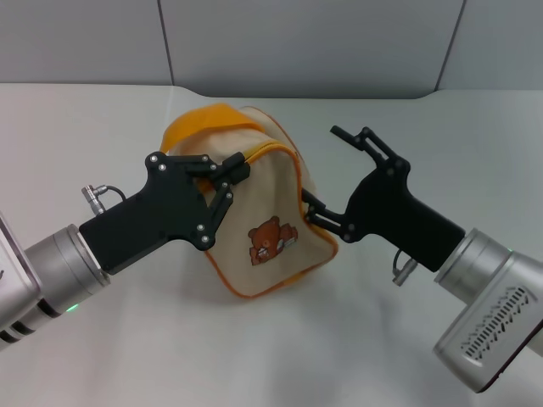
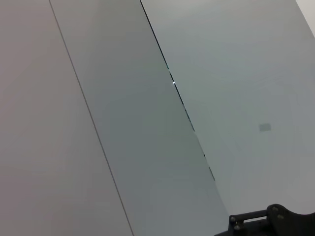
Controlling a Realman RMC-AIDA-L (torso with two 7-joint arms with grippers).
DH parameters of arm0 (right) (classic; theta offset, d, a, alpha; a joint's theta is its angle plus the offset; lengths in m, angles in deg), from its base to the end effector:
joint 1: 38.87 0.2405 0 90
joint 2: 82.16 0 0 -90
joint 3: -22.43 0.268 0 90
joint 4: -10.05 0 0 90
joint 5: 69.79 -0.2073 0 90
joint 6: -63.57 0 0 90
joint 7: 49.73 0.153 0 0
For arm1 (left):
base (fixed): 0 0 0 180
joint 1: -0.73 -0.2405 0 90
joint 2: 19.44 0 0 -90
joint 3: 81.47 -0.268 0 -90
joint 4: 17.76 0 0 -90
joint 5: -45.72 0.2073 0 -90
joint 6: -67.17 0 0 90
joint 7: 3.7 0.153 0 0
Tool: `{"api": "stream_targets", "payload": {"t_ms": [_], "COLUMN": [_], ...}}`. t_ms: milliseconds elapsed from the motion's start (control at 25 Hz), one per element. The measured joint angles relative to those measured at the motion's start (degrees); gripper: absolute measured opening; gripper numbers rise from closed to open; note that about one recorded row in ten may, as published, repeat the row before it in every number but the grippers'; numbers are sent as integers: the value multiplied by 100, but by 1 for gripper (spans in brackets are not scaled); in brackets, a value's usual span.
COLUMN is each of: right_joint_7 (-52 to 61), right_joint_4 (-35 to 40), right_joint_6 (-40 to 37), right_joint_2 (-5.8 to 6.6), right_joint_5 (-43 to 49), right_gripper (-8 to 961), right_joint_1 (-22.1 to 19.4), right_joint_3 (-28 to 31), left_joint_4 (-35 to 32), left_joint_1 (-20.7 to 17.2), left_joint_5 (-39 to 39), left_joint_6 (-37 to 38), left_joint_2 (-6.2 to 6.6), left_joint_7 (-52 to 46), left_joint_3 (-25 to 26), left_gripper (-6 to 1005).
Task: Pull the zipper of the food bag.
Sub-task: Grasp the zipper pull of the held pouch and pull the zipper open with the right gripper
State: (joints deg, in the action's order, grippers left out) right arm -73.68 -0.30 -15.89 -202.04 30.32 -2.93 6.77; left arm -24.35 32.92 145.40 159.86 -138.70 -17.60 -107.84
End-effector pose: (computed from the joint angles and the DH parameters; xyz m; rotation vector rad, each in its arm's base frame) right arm 0.2318 0.3214 -0.0976 -2.0627 -0.4875 0.6177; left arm -0.2469 0.3136 -0.0495 -2.2552 0.2064 -0.9709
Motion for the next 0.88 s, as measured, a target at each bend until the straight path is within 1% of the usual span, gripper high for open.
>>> {"api": "stream_targets", "payload": {"t_ms": [320,400,600,800,880], "right_joint_7": [-3,-3,-3,-3,-3], "right_joint_4": [-172,-245,-332,-440,-451], "right_joint_6": [34,35,100,245,282], "right_joint_2": [0,0,0,0,0], "right_joint_5": [14,-9,9,9,12], "right_gripper": [798,794,784,589,538], "right_joint_1": [94,104,159,259,286], "right_joint_3": [65,186,259,250,243], "left_joint_4": [1,1,1,1,1], "left_joint_1": [4,6,6,17,17], "left_joint_5": [-6,-5,-4,-3,-1], "left_joint_6": [-13,-11,-3,3,7], "left_joint_2": [-1,-1,-1,-1,-1], "left_joint_7": [-2,-3,-4,1,1], "left_joint_3": [-1,-1,-1,0,0], "left_gripper": [33,33,33,33,33]}}
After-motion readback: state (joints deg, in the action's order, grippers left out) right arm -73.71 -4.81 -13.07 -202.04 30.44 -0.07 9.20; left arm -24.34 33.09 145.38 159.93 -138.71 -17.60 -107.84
